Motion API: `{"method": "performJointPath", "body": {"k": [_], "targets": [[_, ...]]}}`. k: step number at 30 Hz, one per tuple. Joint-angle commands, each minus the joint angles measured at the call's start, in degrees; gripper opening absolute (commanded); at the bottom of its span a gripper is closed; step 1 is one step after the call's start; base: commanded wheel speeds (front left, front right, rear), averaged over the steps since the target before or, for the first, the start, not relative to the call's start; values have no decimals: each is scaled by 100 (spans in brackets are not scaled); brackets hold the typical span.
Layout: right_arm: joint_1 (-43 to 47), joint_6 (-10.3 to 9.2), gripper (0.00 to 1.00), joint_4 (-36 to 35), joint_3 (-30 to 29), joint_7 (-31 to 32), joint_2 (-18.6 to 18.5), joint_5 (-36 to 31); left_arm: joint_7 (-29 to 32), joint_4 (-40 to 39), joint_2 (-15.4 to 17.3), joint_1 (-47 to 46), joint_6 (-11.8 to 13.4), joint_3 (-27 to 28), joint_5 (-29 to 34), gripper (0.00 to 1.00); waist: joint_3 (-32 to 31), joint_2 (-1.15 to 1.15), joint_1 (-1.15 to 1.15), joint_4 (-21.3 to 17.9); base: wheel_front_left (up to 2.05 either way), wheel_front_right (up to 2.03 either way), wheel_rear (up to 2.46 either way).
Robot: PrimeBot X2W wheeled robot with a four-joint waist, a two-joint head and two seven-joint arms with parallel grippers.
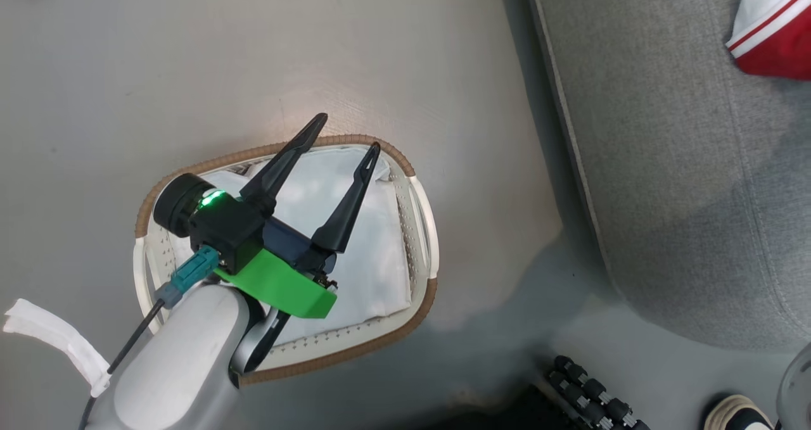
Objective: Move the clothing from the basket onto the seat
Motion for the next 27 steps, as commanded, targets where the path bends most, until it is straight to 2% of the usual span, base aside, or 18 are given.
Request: {"method": "performJointPath", "body": {"k": [1,5,12,18,27], "targets": [[182,-8,100,110,11,-108,-5,42,3,16,-30,98,9,37,40,100,-257,0,0,-25,0,0,0],[389,-8,100,283,151,-381,50,119,3,91,-119,205,10,136,76,100,-577,0,0,-33,0,0,0],[876,-8,100,151,461,-602,349,246,3,249,-295,533,10,536,154,100,-1145,0,0,-47,0,0,0],[1197,-8,100,-40,1075,-663,514,608,3,383,-408,869,10,809,319,100,-1635,0,0,45,0,0,0],[1538,-8,100,-355,2214,-671,661,1312,3,621,-691,1291,10,1781,671,100,-2204,0,0,367,0,0,0]]}}
